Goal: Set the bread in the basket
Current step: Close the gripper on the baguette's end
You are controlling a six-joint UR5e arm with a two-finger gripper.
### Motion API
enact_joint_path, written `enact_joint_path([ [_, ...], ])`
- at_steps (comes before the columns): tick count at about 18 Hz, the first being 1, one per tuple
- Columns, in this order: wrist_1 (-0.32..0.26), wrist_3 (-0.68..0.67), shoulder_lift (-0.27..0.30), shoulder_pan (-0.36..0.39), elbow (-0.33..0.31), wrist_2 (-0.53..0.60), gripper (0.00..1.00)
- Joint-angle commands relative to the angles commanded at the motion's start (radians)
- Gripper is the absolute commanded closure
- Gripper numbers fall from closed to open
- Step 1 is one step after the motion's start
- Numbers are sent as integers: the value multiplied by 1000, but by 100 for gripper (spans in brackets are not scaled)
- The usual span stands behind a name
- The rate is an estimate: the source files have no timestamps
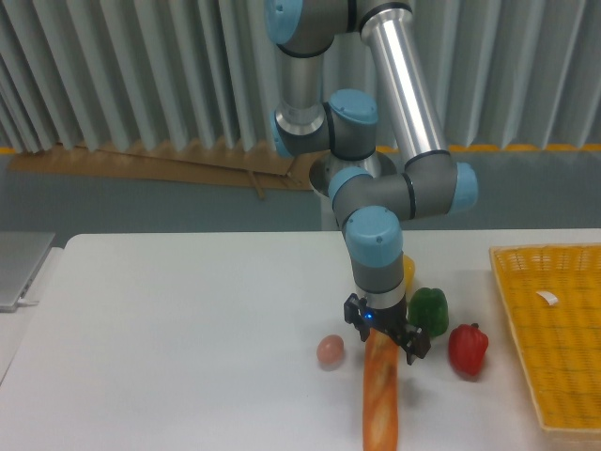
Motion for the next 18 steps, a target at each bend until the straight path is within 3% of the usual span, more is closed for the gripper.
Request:
enact_joint_path([
  [18, 2, 5, -49, -6, 26, -3, 0],
])
